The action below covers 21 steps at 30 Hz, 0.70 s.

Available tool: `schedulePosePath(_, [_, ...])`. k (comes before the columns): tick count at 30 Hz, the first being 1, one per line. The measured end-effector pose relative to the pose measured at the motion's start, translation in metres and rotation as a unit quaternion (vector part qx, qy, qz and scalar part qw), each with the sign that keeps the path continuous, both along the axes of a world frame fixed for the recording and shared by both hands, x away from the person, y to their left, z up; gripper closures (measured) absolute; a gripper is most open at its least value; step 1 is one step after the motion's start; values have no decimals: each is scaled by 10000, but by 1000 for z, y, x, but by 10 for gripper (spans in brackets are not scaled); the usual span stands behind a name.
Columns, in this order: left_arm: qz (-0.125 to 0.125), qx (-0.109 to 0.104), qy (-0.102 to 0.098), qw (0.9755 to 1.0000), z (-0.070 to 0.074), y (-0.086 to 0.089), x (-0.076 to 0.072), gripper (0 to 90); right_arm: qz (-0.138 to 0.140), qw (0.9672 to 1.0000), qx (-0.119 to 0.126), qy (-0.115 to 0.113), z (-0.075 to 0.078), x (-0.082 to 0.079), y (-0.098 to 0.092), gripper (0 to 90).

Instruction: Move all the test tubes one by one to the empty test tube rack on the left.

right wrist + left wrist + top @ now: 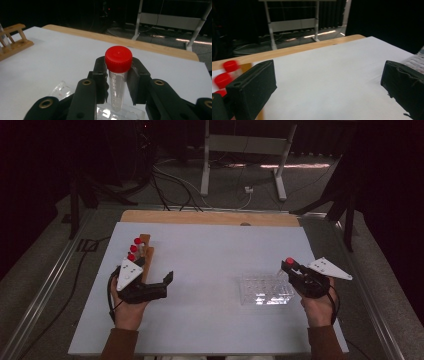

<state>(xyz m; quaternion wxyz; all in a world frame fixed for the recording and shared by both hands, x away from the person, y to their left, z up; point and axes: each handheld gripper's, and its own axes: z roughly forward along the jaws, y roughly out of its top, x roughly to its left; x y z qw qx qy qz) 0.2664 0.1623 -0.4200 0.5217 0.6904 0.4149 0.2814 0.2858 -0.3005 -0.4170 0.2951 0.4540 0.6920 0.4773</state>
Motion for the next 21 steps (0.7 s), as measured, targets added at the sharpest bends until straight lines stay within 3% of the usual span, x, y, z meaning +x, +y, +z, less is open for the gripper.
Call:
schedulePosePath(6, [-353, 108, 4, 9993, -3, -35, 5, 11, 186, 9997, 149, -26, 9, -4, 6, 702])
schedulePosePath(13, [-784, 146, 58, 9968, -11, -77, 12, 13, 558, 9976, 391, 120, 10, -5, 20, 701])
schedulePosePath(21, [-1180, 194, 115, 9928, -17, -116, 15, 34, 893, 9953, 307, 200, 10, -8, 39, 700])
